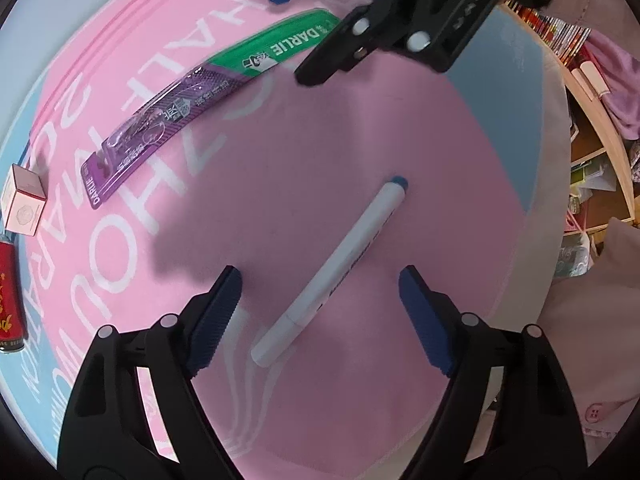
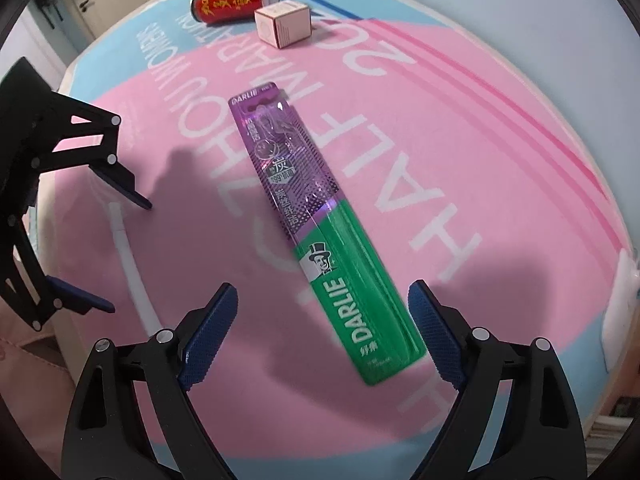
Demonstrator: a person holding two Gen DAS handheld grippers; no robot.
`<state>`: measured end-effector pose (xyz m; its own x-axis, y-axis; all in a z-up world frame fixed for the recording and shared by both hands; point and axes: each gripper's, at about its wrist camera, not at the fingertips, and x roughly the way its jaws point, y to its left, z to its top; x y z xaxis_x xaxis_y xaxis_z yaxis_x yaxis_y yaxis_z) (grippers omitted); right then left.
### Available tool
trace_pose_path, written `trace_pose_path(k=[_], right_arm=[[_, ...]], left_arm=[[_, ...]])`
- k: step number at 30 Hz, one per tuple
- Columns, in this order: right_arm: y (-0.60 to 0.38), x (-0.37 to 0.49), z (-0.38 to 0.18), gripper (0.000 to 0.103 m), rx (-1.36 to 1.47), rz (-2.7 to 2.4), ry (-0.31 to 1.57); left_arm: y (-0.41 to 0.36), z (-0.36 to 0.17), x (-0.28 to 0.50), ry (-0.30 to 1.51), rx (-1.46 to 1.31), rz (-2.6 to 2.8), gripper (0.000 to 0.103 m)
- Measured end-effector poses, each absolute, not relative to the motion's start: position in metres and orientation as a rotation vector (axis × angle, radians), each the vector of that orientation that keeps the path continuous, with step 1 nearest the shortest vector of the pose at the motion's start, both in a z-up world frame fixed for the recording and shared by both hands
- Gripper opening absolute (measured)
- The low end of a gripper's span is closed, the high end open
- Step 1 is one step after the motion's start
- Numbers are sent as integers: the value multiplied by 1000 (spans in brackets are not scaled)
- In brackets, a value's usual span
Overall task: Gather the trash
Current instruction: 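Grasp the Darlie toothbrush pack with the right tool while the left tool grasps the white marker, then carry the toothbrush pack and marker with both tools over the wastebasket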
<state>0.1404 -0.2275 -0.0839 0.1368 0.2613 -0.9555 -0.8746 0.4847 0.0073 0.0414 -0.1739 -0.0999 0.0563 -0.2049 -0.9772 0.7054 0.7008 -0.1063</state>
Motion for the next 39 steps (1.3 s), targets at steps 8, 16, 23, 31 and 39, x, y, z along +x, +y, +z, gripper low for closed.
trace_pose_path(k=[8,16,23,31,39], right_arm=[[-225,141,-100,85,-713,915,1147],[-238,128,-94,51,-670,916,1150],[-246,125,-96,45,-642,920,1188],[-257,125,-88,44,-549,898,1218],[-272,117,-69,43,-473,875,1207]], left_arm=[[-166,-97,50,1353,440,-737,62],[-152,-94,66,1379,420,-753,11],[-161,-82,59,1358,472,-787,11],[-152,-69,61,1342,447,-758,11],[-145,-65,61,1327,461,-760,11]])
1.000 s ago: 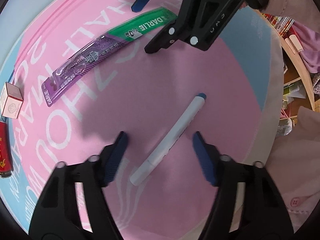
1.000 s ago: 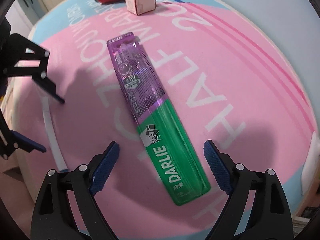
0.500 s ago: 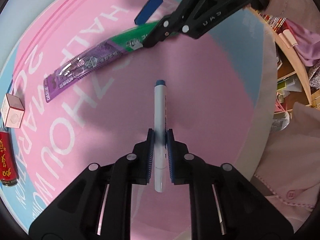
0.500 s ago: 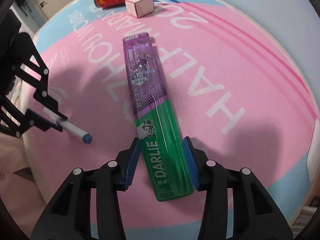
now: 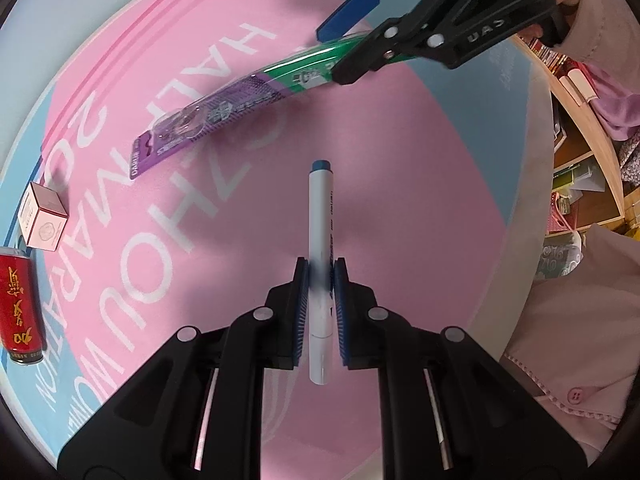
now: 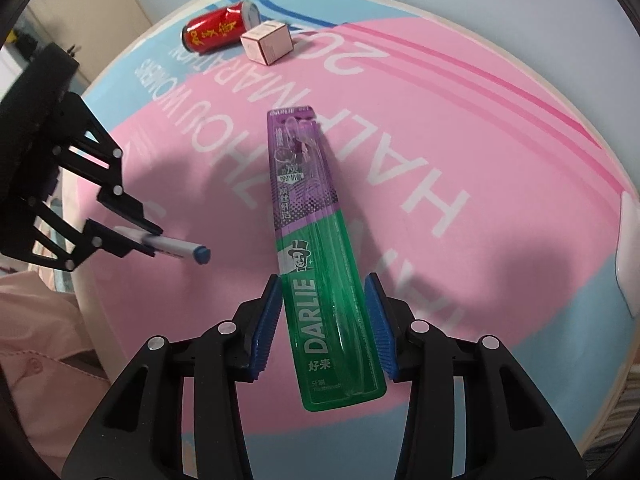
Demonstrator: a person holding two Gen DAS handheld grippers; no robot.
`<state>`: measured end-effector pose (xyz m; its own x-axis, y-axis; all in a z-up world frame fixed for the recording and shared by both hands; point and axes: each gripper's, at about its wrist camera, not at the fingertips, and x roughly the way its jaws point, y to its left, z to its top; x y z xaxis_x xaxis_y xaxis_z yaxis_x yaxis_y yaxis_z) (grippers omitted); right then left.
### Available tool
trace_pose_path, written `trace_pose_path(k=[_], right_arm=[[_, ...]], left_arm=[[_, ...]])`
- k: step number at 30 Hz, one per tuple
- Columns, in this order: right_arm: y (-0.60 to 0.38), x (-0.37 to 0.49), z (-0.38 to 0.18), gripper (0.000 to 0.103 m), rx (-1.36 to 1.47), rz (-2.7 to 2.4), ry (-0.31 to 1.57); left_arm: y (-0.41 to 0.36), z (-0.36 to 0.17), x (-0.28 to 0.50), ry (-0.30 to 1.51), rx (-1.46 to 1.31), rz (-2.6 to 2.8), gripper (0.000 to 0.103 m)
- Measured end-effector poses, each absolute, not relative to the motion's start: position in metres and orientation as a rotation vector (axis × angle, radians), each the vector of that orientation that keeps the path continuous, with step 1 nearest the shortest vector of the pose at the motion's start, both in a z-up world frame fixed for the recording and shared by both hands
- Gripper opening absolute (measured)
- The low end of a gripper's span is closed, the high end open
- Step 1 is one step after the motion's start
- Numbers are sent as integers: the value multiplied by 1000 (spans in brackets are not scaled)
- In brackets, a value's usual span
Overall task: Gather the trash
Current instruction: 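Carry the toothbrush pack and marker with both tools over the wastebasket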
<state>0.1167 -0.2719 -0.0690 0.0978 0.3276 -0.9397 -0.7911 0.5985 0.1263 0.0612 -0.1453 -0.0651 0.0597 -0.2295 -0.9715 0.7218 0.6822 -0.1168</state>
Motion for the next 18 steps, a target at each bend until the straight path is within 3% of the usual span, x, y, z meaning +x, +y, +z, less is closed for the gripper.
trace_pose_path(k=[18], right_arm=[[-294,62,-27,42,-326,641,1189]], left_arm=[[-144,-50,45,1222,556,-925,11]])
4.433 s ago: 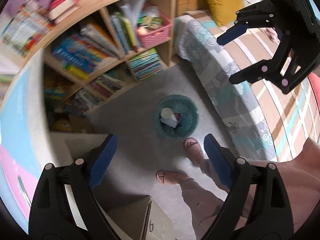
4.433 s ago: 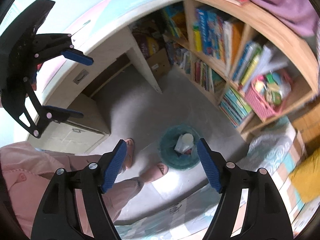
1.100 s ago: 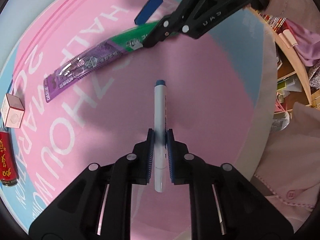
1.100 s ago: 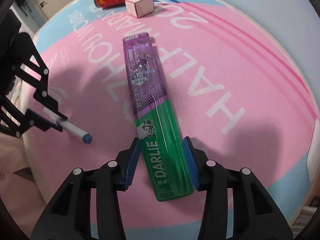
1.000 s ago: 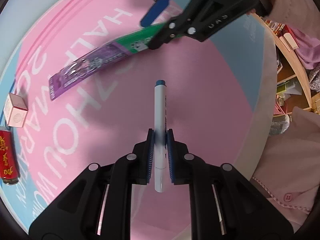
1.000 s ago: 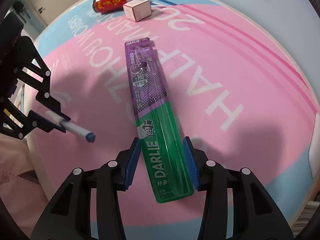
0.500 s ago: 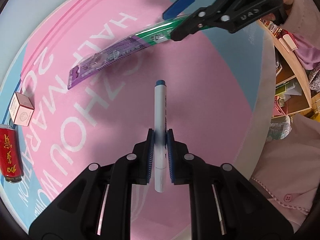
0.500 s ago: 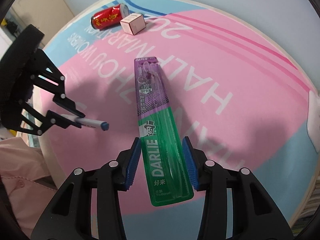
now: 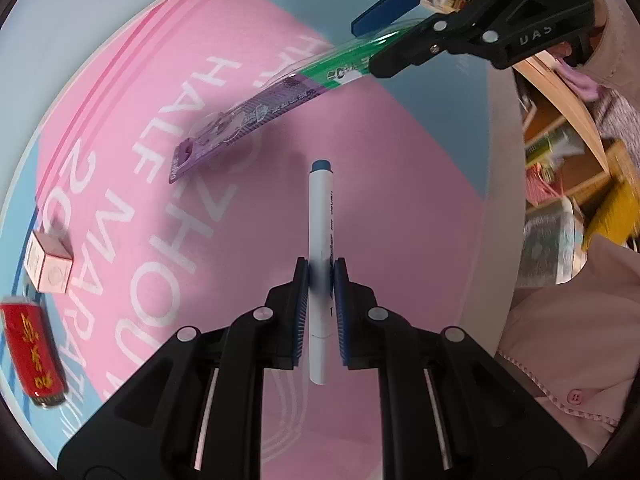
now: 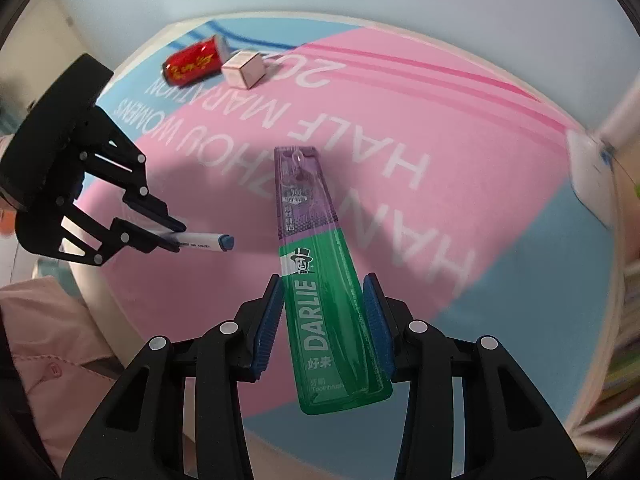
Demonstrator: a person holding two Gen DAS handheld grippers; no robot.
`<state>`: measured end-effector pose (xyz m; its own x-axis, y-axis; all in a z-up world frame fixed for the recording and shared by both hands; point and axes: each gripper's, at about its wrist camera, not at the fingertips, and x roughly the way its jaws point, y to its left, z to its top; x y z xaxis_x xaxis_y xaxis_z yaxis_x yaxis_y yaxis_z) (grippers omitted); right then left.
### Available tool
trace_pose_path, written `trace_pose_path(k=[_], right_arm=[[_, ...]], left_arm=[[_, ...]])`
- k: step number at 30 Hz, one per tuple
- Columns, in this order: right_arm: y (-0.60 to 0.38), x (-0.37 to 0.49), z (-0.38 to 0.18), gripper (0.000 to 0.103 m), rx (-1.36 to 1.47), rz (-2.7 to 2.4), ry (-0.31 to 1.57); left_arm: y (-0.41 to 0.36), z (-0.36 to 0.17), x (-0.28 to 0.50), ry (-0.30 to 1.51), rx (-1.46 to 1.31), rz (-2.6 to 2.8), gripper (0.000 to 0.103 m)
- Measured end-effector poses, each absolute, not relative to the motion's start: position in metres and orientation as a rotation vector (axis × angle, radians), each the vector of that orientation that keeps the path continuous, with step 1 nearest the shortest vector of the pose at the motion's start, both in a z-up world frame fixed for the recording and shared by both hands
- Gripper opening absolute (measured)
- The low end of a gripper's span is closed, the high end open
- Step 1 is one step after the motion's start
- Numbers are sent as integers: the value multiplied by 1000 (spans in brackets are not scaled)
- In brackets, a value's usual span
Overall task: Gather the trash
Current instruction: 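Carry the toothbrush pack and marker with both tools over the wastebasket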
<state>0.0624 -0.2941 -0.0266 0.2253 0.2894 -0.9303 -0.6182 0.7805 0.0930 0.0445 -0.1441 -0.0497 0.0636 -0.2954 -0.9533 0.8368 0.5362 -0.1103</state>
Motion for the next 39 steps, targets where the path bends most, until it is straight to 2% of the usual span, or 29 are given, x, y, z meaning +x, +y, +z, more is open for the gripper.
trace_pose_path(k=[5,6,8,19,26,33,39], right_arm=[[-293,36,-15,42,-275,530,1182],[-291,29,-12,34,-268,511,1178],[-288,18,-8,33,-261,469,1178],[-274,-29,-13,33,-156,280,1187],[-275,-50,10,33,-105,234,1135],[-301,-89,39,33,-70,153,1081],[-337,-162,58,33,-22,33,1056]], left_arm=[[-138,-42,35,1180,602,-994,11],[-137,-41,33,1173,604,-1013,11],[-135,-41,29,1154,625,-1054,11],[-132,-39,-7,1103,717,-1206,11],[-134,-29,-11,1069,759,-1229,11],[-166,-19,-27,1023,796,-1274,11],[-215,-13,-71,978,869,-1373,11]])
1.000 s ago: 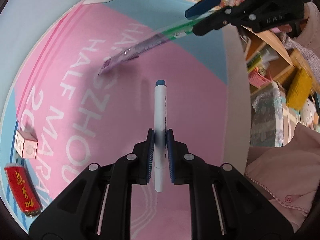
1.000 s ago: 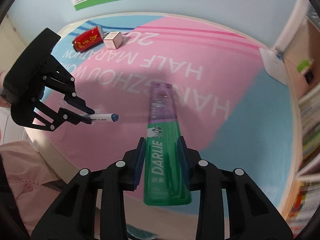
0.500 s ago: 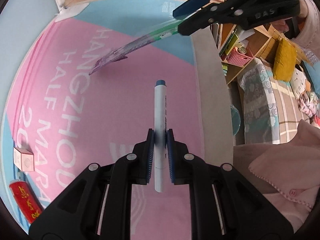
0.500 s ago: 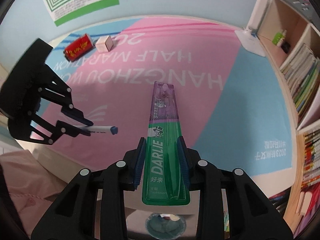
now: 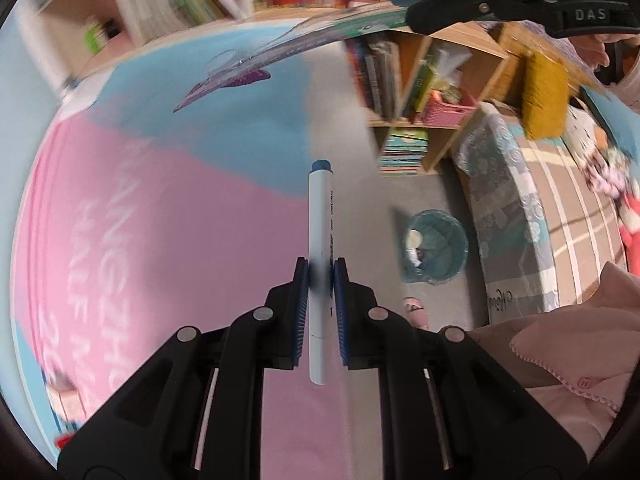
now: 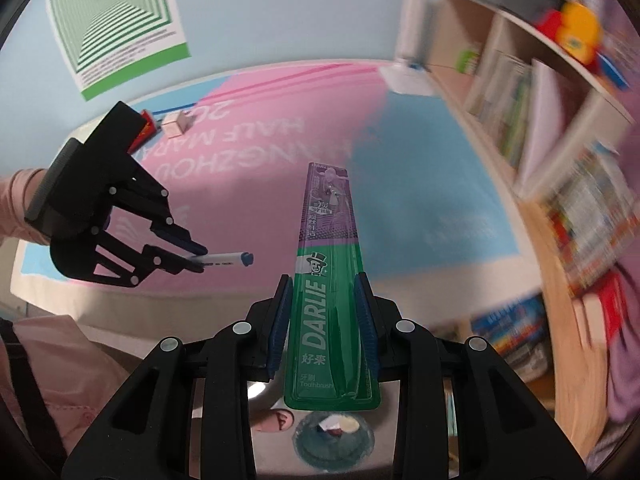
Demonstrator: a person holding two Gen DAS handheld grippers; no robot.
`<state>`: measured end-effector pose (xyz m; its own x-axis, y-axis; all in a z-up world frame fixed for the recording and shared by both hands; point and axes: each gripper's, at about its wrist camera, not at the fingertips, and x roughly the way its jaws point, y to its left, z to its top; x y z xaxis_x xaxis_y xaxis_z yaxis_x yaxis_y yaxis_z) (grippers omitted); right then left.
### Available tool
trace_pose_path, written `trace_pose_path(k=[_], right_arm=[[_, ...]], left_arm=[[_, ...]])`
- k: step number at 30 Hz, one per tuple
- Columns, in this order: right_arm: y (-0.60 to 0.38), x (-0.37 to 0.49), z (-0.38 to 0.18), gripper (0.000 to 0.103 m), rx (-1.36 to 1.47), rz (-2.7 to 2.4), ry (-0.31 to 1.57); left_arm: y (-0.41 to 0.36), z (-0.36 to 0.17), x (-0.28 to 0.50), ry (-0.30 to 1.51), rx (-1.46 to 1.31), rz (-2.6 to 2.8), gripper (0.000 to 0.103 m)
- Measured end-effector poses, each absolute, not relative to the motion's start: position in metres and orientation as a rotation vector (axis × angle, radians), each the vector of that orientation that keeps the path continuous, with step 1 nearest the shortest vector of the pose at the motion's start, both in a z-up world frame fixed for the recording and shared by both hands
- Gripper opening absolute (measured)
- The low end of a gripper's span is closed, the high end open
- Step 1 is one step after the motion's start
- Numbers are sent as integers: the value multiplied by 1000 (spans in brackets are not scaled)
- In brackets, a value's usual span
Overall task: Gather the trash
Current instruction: 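Carry the toothbrush pack and marker with both tools over the wastebasket, then open both tools to drop the toothbrush pack and marker into the wastebasket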
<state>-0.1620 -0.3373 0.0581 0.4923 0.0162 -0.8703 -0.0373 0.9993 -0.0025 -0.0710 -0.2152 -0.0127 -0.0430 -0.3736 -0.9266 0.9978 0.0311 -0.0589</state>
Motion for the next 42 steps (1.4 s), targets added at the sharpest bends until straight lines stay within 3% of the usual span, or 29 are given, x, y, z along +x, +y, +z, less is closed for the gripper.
trace_pose_path(k=[12,22,31,42], right_arm=[[-399,-344,48,33,160,-250,1072],[-408,-484,7,33,347,-435,1123],[-397,-553,-42,33,480,-486,1174],[-393,-575,-78,33,578,-475,1219]], left_arm=[[-312,-20,-210,884,1077,-1646,11],[-350,-48,-312,863,1213,-1809,11],[-359,-78,-369,891,1309,-1861,11],[-367,-106,-397,955,1383,-1865,11]])
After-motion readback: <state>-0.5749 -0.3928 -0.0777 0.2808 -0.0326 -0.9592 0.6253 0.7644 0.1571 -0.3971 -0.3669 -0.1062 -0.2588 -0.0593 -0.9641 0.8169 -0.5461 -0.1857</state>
